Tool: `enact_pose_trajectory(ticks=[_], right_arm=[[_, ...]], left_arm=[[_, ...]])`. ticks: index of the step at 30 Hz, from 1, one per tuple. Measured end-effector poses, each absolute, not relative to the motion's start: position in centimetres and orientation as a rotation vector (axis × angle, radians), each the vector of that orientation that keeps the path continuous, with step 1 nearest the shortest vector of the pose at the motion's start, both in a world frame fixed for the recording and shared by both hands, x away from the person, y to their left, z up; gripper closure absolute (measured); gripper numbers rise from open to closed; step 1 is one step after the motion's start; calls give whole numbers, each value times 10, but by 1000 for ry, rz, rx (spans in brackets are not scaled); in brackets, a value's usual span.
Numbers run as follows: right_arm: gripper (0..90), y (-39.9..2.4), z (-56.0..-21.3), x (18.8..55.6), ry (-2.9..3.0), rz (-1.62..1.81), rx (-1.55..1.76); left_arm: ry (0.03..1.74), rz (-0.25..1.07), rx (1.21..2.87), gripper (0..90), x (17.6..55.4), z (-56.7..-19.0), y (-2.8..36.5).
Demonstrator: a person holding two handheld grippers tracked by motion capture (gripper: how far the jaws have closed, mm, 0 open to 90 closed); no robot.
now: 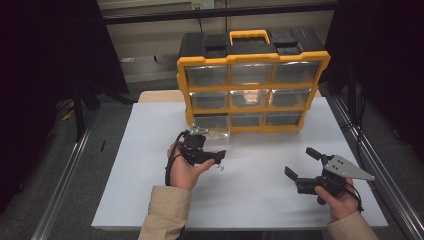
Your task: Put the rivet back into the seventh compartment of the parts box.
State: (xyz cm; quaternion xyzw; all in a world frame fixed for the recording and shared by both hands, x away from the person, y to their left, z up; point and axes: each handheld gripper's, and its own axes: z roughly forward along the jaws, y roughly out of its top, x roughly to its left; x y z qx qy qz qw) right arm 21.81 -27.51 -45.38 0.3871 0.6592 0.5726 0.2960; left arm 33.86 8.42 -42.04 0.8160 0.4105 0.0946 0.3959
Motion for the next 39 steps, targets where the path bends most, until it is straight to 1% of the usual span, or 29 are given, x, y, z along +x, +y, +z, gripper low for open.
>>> enact_pose_trajectory(ticks=[6, 9, 13, 19, 22, 23, 27, 32, 39], right_arm=[[16, -275, -454, 218, 1753, 1526, 1028], [16, -275, -454, 218, 1754, 1525, 1028], [16, -275, -454, 218, 1753, 1522, 1026], [16, -275, -454, 218, 1749, 1526, 1033], [16, -275, -454, 218, 1746, 1527, 1036], [16, -275, -454, 218, 1749, 1526, 1033], [16, -275, -454, 218, 1749, 1528, 1032], [16, -274, -454, 218, 1749, 1525, 1027], [16, -274, -454, 218, 1752, 1522, 1029]], left_arm=[[1038, 247, 2082, 152, 337, -427, 84], [1036, 253, 2087, 173, 337, -429, 84], [1019, 259, 2099, 226, 336, -432, 84], [999, 260, 2123, 334, 334, -437, 84], [985, 248, 2141, 406, 333, -441, 84], [983, 244, 2131, 443, 333, -442, 84], [973, 235, 2158, 530, 332, -444, 84], [966, 193, 2179, 652, 333, -448, 84], [959, 174, 2207, 708, 335, -457, 81]])
